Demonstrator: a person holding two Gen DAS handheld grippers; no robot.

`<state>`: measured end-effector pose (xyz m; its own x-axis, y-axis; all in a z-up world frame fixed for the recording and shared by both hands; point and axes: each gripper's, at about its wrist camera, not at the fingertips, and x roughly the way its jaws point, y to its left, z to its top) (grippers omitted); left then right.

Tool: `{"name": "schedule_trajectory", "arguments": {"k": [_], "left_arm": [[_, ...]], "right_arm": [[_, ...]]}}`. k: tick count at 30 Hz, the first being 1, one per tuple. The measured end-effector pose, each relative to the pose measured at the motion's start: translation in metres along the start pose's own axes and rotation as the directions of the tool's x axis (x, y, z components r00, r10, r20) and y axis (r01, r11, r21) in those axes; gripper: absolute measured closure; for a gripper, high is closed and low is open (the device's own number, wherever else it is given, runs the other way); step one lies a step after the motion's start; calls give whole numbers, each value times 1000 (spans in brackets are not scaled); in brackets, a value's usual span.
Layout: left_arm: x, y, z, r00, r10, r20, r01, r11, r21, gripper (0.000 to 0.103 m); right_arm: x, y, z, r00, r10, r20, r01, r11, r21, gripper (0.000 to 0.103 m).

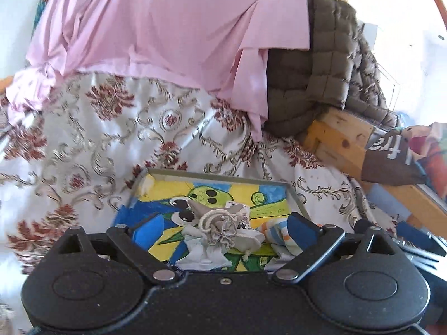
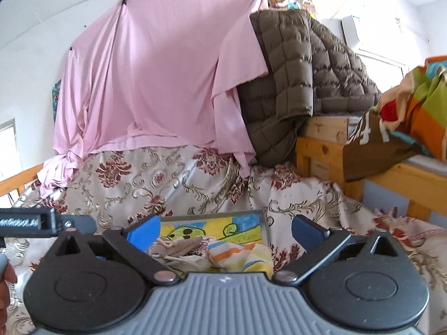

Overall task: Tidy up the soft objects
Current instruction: 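Open both tools to drop the pouch and sock into the tray, then move both tools back over the pile of soft items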

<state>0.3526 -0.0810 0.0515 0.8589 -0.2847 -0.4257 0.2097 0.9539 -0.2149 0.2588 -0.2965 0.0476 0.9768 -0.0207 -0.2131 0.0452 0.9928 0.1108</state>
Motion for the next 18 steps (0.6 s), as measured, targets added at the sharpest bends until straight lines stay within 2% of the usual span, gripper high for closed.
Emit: {"name": "schedule_trajectory", "arguments": {"k": [3,10,18], "left_arm": [[-28,1,-8,999,14,29,-14,1000,4,2],[-91,4,-32,995,29,97,-32,999,22,1],[-143,12,-60,984,73,160,-76,997,14,1]], "right_arm": [[-21,4,4,1000,7,18,-7,1000,-3,0],[-65,15,3,998,12,55,-12,1000,-8,0],[-105,27,-23,998,19,65,-17,999,-39,0]]}}
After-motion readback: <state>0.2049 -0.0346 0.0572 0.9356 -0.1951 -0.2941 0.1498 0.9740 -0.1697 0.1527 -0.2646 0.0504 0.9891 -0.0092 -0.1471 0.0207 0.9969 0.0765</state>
